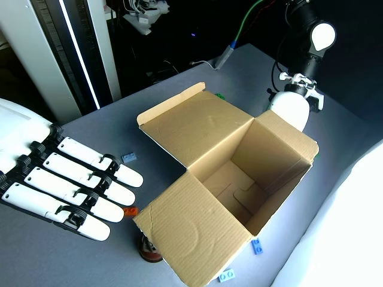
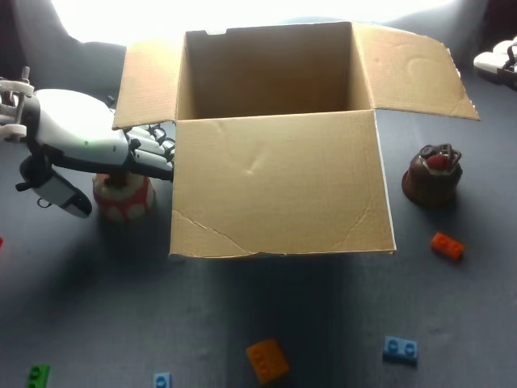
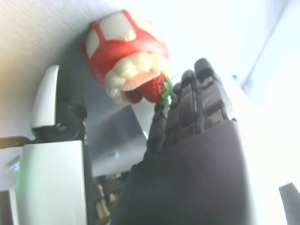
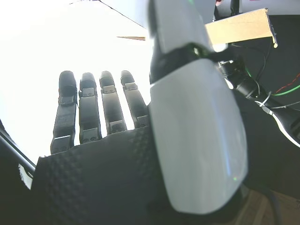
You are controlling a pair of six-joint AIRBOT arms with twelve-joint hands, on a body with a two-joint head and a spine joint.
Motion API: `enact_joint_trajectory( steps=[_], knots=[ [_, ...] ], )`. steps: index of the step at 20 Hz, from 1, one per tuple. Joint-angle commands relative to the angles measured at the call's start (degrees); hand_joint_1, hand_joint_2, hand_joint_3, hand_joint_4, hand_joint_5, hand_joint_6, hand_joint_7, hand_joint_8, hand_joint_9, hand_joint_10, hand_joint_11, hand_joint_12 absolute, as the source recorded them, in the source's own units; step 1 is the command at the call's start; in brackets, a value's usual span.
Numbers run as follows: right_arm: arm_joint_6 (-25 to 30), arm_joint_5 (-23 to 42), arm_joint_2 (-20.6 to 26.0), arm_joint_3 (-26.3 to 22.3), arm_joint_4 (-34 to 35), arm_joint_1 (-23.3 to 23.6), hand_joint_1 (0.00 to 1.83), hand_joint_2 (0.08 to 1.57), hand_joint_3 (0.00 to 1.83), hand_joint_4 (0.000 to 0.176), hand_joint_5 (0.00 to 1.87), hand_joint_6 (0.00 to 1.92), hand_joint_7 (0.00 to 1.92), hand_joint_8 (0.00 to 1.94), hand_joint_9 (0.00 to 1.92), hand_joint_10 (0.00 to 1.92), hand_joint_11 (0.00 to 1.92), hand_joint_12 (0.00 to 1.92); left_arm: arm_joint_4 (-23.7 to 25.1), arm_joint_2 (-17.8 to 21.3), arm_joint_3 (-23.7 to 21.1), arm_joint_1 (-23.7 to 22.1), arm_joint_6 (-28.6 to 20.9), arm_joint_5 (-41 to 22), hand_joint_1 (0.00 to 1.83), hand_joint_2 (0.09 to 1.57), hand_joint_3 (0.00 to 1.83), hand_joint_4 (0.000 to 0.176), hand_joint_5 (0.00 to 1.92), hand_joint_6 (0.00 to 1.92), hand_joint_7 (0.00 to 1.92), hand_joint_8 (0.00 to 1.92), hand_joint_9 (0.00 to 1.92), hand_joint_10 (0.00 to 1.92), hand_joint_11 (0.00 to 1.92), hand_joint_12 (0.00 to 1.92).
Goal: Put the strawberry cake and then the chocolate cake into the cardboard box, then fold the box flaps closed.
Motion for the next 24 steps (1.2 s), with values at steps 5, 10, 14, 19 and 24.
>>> enact_joint_trajectory(
  steps=[5, 10, 14, 19, 24],
  knots=[
    [-0.18, 6.9, 0.66, 0.08, 0.03, 1.01, 1.01, 1.05, 0.0, 0.007, 0.0, 0.0, 0.04, 0.0, 0.06, 0.0, 0.0, 0.41, -3.82, -0.19, 0.59, 1.26, 0.45, 1.15, 1.3, 1.05, 0.0, 0.072, 0.07, 0.01, 0.07, 0.01, 0.12, 0.02, 0.0, 0.48],
    [-0.23, 6.91, 0.66, 0.08, 0.03, 1.01, 1.0, 1.04, 0.0, 0.012, 0.0, 0.0, 0.06, 0.01, 0.08, 0.01, 0.0, 0.47, -4.04, -0.3, 0.6, 1.66, 0.64, 1.5, 1.34, 1.05, 0.0, 0.046, 0.44, 0.41, 0.23, 1.09, 0.16, 1.45, 0.13, 1.79],
    [-0.23, 6.91, 0.66, 0.07, 0.03, 0.99, 0.98, 1.05, 0.0, 0.012, 0.0, 0.0, 0.07, 0.0, 0.08, 0.0, 0.0, 0.41, -4.24, -0.34, 0.55, 2.16, 0.74, 1.52, 1.19, 1.25, 0.02, 0.0, 0.64, 1.24, 0.51, 1.75, 0.33, 1.9, 0.39, 1.92],
    [-0.23, 6.9, 0.66, 0.06, 0.03, 0.97, 0.96, 1.06, 0.0, 0.002, 0.0, 0.0, 0.06, 0.0, 0.08, 0.0, 0.0, 0.44, -4.24, -0.27, 0.84, 2.17, 0.74, 0.95, 1.32, 1.29, 0.0, 0.0, 0.68, 1.26, 0.59, 1.68, 0.63, 1.72, 0.47, 1.92],
    [-0.23, 6.89, 0.66, 0.06, 0.03, 0.96, 0.97, 1.05, 0.0, 0.005, 0.01, 0.0, 0.07, 0.0, 0.08, 0.0, 0.0, 0.47, -4.24, 0.08, 1.95, 1.79, 0.74, -0.39, 1.3, 1.3, 0.0, 0.0, 0.65, 1.38, 0.56, 1.67, 0.61, 1.73, 0.5, 1.92]
  ],
)
